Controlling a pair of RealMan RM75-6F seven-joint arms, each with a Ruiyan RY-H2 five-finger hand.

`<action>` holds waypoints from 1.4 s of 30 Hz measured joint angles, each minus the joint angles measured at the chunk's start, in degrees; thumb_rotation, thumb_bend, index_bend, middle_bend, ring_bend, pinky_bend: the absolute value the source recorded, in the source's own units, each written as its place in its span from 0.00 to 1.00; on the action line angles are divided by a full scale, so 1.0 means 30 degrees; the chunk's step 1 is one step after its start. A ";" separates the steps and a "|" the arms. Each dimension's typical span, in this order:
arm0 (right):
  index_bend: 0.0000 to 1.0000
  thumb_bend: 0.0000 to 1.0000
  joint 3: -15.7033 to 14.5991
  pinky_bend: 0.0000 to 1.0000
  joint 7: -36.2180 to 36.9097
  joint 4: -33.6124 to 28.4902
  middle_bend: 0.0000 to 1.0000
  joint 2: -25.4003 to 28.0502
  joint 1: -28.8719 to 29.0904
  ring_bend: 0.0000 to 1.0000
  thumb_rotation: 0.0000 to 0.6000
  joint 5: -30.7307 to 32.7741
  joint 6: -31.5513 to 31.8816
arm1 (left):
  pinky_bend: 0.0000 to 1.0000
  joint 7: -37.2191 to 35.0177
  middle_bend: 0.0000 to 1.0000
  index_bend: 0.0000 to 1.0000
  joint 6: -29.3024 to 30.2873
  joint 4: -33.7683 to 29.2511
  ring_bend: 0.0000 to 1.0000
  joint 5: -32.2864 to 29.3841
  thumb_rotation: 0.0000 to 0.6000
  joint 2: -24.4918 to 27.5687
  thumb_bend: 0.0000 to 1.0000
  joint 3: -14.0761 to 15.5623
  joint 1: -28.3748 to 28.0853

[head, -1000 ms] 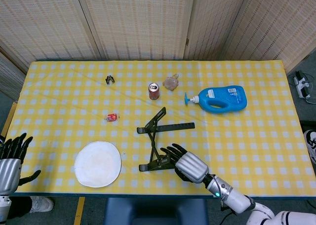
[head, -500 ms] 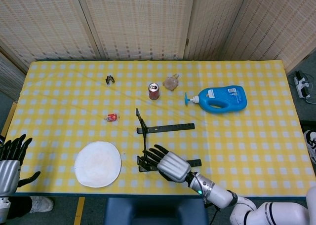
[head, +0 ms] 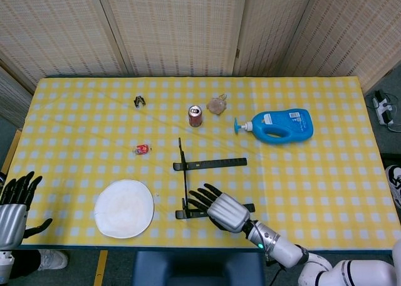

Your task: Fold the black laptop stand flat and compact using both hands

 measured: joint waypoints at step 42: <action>0.10 0.76 -0.1364 0.30 -0.4087 0.0380 0.33 -0.0965 0.0128 0.31 1.00 0.1034 -0.0705 | 0.00 -0.0027 0.01 0.03 -0.0179 -0.0059 0.01 0.0080 1.00 -0.0136 0.13 0.0171 0.0055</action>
